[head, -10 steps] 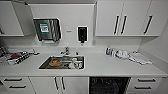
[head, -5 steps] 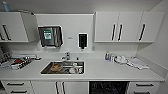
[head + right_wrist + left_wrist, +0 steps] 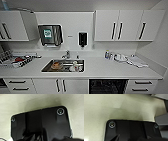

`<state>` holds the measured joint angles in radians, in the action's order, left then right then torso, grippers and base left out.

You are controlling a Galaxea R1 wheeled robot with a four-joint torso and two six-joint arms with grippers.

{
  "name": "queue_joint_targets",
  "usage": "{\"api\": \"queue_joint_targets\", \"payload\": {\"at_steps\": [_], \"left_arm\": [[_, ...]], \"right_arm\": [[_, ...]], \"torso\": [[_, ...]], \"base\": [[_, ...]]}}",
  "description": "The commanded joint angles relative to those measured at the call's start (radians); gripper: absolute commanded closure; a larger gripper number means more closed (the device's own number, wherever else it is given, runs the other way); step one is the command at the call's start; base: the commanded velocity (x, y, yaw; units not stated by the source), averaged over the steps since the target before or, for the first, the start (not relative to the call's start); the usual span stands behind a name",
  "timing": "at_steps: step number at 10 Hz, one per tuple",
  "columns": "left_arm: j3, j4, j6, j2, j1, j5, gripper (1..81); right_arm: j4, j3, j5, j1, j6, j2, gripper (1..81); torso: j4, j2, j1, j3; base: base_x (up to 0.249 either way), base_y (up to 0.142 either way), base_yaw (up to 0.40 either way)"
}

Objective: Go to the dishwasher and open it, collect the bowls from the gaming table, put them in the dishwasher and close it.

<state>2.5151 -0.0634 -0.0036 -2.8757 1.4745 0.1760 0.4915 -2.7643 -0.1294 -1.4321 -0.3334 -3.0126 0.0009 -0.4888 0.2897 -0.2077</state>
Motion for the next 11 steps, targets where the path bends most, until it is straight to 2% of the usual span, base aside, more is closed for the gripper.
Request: {"api": "queue_joint_targets", "payload": {"at_steps": [1, 6, 7, 8, 9, 11], "left_arm": [[-0.004, 0.007, -0.001, 0.010, -0.056, -0.043, 1.0], [-0.002, 0.007, -0.001, 0.007, -0.056, -0.044, 1.0], [-0.004, 0.007, -0.001, 0.010, -0.056, -0.044, 1.0], [-0.004, 0.005, -0.002, 0.012, -0.056, -0.044, 1.0], [-0.002, 0.005, -0.001, 0.012, -0.056, -0.044, 1.0], [-0.002, 0.004, -0.003, 0.010, -0.056, -0.044, 1.0]], "right_arm": [[-0.005, 0.000, -0.067, 0.066, -0.006, -0.001, 1.0], [-0.005, 0.000, -0.067, 0.064, -0.006, -0.004, 1.0], [-0.004, 0.000, -0.064, 0.066, -0.006, -0.007, 1.0], [-0.004, 0.000, -0.058, 0.064, -0.006, -0.007, 1.0], [-0.005, 0.000, -0.058, 0.064, -0.006, -0.008, 1.0], [-0.005, -0.003, -0.058, 0.064, -0.006, -0.008, 1.0]], "torso": [[0.000, 0.094, -0.061, 0.000], [0.000, 0.283, -0.182, 0.000], [0.000, 0.319, -0.206, 0.042], [0.000, 0.451, -0.290, 0.196], [0.000, 0.382, -0.245, 0.108], [0.000, 0.439, -0.282, 0.144]], "base": [[0.000, 0.000, 0.000], [0.000, 0.000, 0.000], [0.000, 0.000, 0.000], [0.000, 0.000, 0.000], [0.000, 0.000, 0.000], [0.000, 0.000, 0.000]]}}
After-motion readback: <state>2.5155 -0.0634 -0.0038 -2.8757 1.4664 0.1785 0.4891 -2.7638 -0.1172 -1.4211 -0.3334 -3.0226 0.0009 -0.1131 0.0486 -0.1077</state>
